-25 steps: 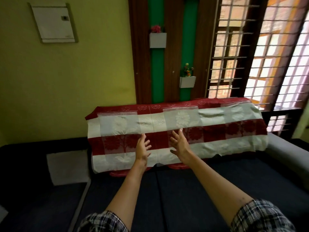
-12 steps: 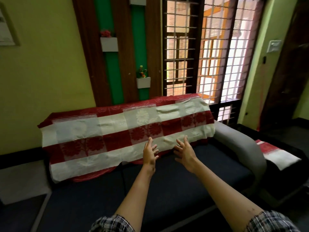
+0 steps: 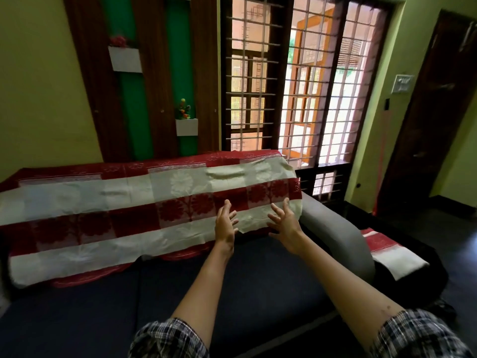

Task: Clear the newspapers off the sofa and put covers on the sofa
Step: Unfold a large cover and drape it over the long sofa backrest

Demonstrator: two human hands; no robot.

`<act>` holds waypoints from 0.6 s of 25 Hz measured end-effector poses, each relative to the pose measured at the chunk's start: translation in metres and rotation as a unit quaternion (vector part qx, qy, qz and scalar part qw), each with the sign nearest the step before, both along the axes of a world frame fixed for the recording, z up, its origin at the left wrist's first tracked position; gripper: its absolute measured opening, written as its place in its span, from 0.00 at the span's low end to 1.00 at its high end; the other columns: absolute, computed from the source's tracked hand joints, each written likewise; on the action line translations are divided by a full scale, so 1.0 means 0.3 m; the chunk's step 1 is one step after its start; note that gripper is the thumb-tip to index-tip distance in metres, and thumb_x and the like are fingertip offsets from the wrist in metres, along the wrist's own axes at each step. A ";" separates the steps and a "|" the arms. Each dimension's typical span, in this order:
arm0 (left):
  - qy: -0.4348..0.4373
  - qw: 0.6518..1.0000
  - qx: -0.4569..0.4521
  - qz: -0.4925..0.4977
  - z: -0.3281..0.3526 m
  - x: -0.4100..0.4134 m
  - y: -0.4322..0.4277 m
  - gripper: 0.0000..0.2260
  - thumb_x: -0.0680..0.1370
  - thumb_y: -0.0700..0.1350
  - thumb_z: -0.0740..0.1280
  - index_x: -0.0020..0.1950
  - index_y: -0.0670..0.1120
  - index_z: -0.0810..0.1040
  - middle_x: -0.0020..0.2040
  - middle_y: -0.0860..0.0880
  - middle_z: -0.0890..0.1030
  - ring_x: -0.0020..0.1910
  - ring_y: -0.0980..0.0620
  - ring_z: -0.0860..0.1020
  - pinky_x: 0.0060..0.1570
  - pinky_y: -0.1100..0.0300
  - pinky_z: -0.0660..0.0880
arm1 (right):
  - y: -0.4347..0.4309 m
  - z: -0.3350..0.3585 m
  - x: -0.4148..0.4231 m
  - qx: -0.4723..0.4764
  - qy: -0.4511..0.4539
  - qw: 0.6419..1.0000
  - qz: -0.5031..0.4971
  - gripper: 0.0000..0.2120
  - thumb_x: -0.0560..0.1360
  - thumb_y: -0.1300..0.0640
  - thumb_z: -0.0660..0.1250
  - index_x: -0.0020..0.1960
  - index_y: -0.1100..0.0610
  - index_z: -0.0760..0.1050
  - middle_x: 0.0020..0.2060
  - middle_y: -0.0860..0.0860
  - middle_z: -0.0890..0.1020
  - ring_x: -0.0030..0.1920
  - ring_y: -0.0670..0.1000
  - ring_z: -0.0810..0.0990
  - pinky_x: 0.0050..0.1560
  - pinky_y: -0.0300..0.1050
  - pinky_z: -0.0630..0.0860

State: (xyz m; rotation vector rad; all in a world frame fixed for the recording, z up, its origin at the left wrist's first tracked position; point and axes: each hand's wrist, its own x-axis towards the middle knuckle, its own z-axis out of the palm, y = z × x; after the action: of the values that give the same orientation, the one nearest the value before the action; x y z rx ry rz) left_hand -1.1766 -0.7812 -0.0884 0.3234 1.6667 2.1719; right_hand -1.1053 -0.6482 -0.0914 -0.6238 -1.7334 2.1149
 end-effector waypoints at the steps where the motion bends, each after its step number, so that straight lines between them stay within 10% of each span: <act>1: 0.001 1.000 0.000 0.004 -0.001 -0.007 0.045 0.25 0.80 0.58 0.51 0.73 0.46 0.63 0.70 0.40 0.69 0.66 0.42 0.70 0.61 0.49 0.66 | 0.050 0.000 -0.007 -0.002 -0.002 1.000 0.003 0.33 0.77 0.34 0.40 0.75 0.51 0.57 0.73 0.57 0.63 0.72 0.58 0.62 0.70 0.59 0.58; 15: -0.026 0.997 -0.004 0.070 -0.010 -0.735 0.578 0.23 0.81 0.55 0.50 0.70 0.43 0.66 0.68 0.39 0.69 0.66 0.40 0.69 0.63 0.47 0.65 | 0.588 -0.020 -0.718 -0.017 -0.016 0.999 0.049 0.31 0.78 0.36 0.41 0.73 0.52 0.61 0.72 0.57 0.64 0.71 0.59 0.63 0.70 0.60 0.58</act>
State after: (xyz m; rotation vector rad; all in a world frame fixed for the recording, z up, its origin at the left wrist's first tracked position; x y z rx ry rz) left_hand -1.3972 -0.6078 -0.0915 0.1512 1.7166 2.2524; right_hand -1.3207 -0.4719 -0.0975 -0.5968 -1.7820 2.2166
